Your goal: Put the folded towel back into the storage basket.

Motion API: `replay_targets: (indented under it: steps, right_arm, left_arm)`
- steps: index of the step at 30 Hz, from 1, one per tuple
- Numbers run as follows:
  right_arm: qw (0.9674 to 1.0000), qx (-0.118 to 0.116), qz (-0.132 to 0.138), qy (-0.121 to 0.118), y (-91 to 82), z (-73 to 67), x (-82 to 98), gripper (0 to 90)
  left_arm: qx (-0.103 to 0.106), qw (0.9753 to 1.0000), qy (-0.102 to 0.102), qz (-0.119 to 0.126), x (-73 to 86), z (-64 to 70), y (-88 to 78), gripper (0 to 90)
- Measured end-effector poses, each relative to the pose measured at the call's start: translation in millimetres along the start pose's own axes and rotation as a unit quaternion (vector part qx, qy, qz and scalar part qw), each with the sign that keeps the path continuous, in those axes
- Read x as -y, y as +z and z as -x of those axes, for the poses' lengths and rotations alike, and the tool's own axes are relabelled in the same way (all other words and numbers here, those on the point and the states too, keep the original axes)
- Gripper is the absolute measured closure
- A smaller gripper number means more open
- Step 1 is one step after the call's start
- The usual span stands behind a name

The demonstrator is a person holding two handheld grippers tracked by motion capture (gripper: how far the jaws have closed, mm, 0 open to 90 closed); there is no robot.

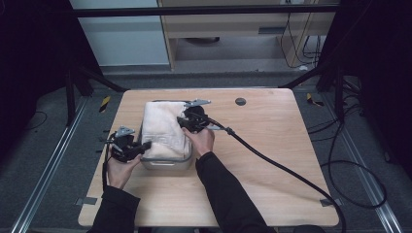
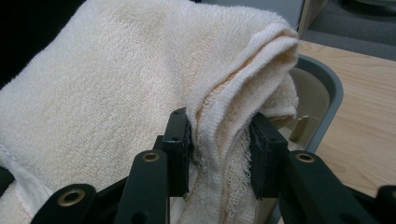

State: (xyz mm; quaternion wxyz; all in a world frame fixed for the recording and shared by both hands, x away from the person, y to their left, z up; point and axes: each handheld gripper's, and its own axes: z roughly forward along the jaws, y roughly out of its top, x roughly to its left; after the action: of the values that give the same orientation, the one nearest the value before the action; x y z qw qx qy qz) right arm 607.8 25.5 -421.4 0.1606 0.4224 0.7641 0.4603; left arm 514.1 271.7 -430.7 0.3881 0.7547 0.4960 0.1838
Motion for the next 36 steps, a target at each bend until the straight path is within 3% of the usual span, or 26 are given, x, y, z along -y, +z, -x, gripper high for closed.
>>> replay_targets:
  steps: [12,20,29,31,36]
  right_arm:
    - [0.9999,0.005,-0.012,-0.010,6.8,1.7,5.2,61.8]
    - [0.9989,0.011,-0.032,-0.032,13.5,4.9,10.0,58.7]
    - [0.9979,0.016,-0.032,-0.054,11.0,3.4,9.9,54.7]
    - [0.9972,0.023,-0.026,-0.066,8.7,3.2,8.9,54.1]
    - [0.9978,0.012,-0.007,-0.065,-0.9,2.4,4.4,52.8]
  left_arm:
    - [-0.016,0.9998,0.001,-0.011,0.5,0.5,4.1,68.3]
    - [-0.027,0.9996,0.003,-0.012,-0.1,1.6,4.8,61.1]
    - [-0.026,0.9996,0.007,-0.007,-1.1,3.0,3.9,56.0]
    - [-0.026,0.9996,0.007,0.005,-1.8,3.3,1.4,54.4]
    - [-0.014,0.9991,0.006,0.039,-7.3,6.5,-10.7,53.3]
